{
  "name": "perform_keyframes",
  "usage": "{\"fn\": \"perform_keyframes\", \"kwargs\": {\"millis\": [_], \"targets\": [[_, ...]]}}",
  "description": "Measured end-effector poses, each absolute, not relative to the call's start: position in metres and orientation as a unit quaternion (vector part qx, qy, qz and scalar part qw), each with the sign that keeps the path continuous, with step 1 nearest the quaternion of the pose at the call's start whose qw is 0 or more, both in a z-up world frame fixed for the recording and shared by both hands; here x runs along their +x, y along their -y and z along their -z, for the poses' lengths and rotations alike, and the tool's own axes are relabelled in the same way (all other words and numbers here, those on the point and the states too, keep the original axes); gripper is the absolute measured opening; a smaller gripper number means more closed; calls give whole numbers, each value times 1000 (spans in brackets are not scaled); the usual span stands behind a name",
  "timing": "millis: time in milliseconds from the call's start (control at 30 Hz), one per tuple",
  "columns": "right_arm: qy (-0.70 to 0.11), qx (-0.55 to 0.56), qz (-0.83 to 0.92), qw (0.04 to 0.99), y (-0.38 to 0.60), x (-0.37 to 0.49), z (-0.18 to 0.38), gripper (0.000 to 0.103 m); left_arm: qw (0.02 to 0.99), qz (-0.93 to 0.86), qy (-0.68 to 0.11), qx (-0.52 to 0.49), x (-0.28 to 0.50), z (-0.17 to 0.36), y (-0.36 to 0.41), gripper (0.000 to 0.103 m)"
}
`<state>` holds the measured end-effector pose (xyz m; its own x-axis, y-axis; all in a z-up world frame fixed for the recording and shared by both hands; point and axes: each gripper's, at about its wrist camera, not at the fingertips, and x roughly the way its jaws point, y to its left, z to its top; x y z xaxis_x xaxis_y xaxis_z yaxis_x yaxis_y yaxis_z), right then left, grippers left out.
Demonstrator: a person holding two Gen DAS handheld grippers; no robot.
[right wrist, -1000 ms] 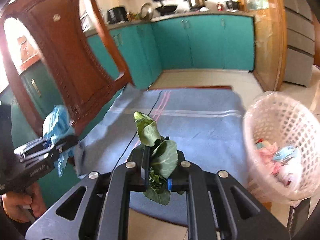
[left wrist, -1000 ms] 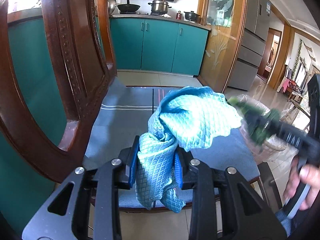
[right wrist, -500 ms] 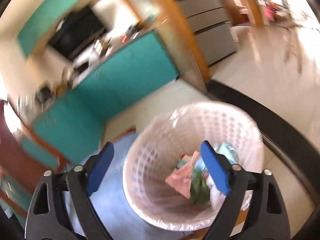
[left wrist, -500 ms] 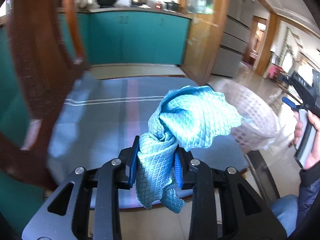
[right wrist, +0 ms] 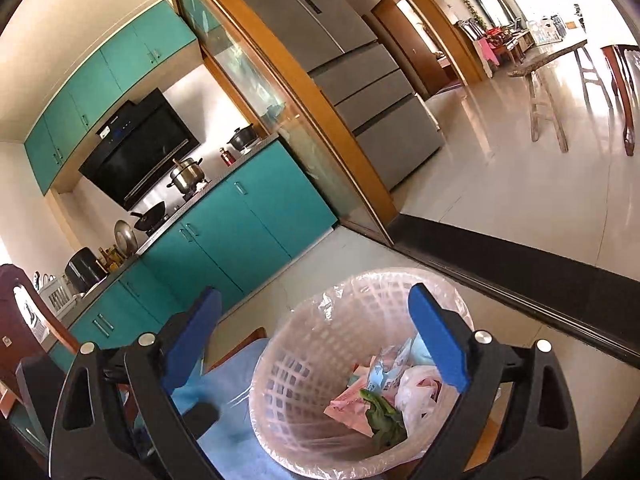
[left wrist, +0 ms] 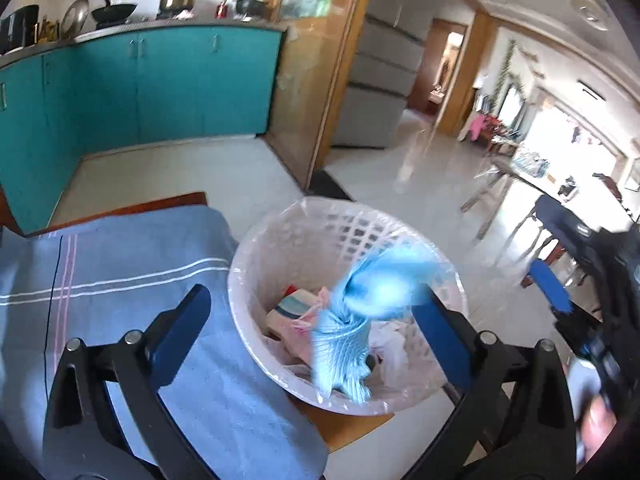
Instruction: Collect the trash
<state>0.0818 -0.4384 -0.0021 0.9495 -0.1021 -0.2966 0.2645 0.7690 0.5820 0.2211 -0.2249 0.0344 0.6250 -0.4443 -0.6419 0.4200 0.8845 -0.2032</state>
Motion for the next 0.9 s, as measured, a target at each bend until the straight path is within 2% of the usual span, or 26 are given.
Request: {"fn": "perform_keyframes", "kwargs": {"millis": [233,400,467,567,667,900], "targets": [[-154,282,58,945,411,94,-3,93,917,178,-356,16,190,-29,141,100],[-196,172,9,965,334,101,-10,93,933,102,-342,47,156,-27,58,100],[-209,120,-6,970,296,100,-8,99,938,69,-339,34,149,-26,28,100],[-246,59,-41,967,250,100,4,100,942,25,-334,12,136,-25,-4,100],[-287,40,-73,954,223,101,17,100,938,6,-345,-17,140,-23,-21,100],[-311,10,-81,947,197,103,32,100,933,1,-358,-33,140,-15,-28,100]]}}
